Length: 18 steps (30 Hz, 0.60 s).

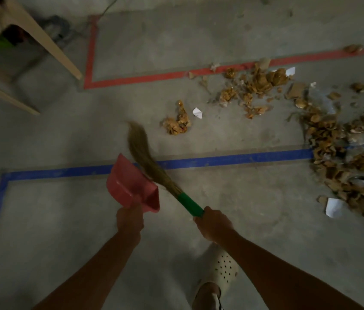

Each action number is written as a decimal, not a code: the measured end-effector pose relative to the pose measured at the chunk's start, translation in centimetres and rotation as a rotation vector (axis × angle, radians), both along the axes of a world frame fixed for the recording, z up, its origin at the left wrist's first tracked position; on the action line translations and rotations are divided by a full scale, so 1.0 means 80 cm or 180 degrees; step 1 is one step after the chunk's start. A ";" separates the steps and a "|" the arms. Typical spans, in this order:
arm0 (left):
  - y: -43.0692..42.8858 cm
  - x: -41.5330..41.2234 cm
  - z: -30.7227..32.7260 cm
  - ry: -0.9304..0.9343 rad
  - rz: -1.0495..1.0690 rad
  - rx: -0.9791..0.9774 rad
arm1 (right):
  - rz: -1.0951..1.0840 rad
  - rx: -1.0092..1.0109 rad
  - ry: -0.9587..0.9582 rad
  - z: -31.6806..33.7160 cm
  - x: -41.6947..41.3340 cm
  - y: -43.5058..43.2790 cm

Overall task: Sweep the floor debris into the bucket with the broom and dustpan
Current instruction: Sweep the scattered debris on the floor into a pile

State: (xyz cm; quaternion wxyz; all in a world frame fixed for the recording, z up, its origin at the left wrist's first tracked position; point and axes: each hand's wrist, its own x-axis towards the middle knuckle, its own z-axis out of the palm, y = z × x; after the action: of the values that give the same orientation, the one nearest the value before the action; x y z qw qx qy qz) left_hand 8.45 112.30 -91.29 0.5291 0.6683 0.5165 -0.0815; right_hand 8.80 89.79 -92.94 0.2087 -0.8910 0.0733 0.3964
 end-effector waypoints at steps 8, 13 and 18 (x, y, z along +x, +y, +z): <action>0.004 0.088 -0.028 -0.0166 -0.0104 0.0013 | -0.0785 0.0045 0.0303 -0.054 0.071 0.019; -0.030 0.132 -0.037 -0.0106 -0.0268 -0.0027 | -0.1466 0.0155 0.0377 -0.063 0.100 0.002; -0.080 0.170 -0.036 -0.0144 -0.0476 -0.0147 | -0.2194 0.0325 0.0449 -0.066 0.120 -0.036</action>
State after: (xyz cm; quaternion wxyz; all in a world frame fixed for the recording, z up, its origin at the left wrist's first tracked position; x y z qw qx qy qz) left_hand 22.08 105.91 -94.15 0.5484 0.6943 0.4510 -0.1175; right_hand 18.43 86.91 -98.21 0.3689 -0.7727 0.3641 0.3664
